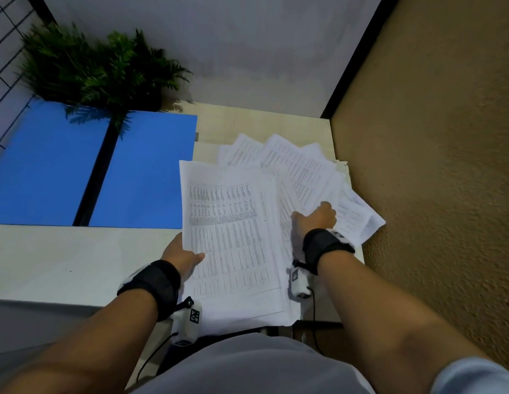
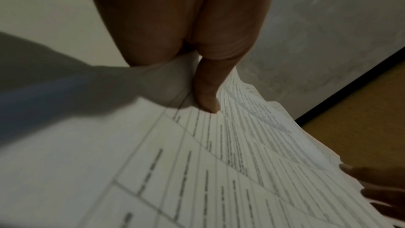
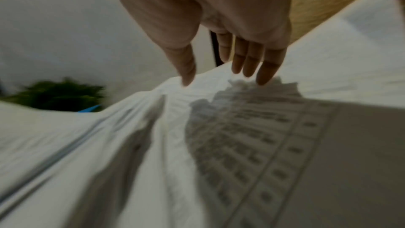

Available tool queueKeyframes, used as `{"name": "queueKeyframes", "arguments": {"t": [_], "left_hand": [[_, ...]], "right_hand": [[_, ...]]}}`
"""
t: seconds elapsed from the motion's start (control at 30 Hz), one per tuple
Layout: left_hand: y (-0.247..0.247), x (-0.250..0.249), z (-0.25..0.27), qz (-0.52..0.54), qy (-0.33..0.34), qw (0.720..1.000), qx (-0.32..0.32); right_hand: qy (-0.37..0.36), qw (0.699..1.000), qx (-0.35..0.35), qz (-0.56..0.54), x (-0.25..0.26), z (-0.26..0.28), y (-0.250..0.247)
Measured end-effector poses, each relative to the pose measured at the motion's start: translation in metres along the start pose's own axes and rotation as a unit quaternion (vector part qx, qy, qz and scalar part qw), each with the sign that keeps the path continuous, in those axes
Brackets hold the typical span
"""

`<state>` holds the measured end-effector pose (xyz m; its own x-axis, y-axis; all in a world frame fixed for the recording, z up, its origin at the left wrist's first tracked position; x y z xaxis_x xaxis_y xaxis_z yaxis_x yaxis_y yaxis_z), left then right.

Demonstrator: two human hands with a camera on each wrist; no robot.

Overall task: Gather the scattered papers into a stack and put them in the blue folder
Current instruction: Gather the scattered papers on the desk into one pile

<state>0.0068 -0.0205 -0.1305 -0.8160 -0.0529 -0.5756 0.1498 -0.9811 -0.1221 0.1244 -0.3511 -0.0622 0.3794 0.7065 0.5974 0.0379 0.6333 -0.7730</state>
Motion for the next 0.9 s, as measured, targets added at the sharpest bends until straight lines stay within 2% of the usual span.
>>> {"name": "queueKeyframes", "arguments": {"t": [0.07,0.13,0.2,0.27,0.33,0.5,0.63,0.73,0.8,0.9], "left_hand": [[-0.001,0.003,-0.003,-0.016,-0.007,1.000,0.004],[-0.001,0.005,-0.007,-0.036,-0.014,0.999,0.005],[0.000,0.004,-0.008,-0.061,-0.016,0.998,0.008],[0.001,0.001,-0.006,-0.064,-0.018,0.998,0.010],[0.003,0.000,-0.003,-0.058,-0.018,0.998,0.013],[0.003,0.003,-0.003,-0.043,-0.032,0.999,0.005],[-0.001,0.006,-0.018,-0.075,-0.017,0.997,0.007],[0.001,0.003,-0.015,-0.071,-0.010,0.997,0.017],[0.004,0.001,-0.010,-0.059,-0.013,0.998,0.029],[0.007,0.001,-0.009,-0.052,-0.022,0.998,0.032]], "right_hand": [[0.056,0.990,0.061,-0.113,-0.018,-0.003,0.013],[0.095,0.958,0.071,-0.260,-0.026,-0.001,0.024],[0.080,0.941,0.076,-0.319,-0.024,-0.005,0.028],[0.051,0.942,0.082,-0.323,-0.017,-0.009,0.025],[0.051,0.946,0.043,-0.319,-0.018,-0.014,0.017],[0.037,0.930,-0.092,-0.354,-0.019,-0.024,-0.017],[-0.047,0.924,-0.176,-0.337,-0.001,-0.019,-0.069],[-0.183,0.908,-0.249,-0.284,0.033,-0.004,-0.128],[-0.253,0.877,-0.300,-0.276,0.062,0.016,-0.172],[-0.354,0.795,-0.379,-0.314,0.101,0.052,-0.230]]}}
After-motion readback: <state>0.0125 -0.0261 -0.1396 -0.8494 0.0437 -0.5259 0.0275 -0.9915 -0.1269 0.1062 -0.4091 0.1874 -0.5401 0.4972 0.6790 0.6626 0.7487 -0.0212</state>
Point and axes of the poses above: each hand's wrist, its own z-axis away from the middle knuckle, its own y-axis out of the palm, x = y × z, the point moved 9 cm from there along -z, towards the middle knuckle, and after that the axes turned 14 degrees about -y, right-handed, at the moved point
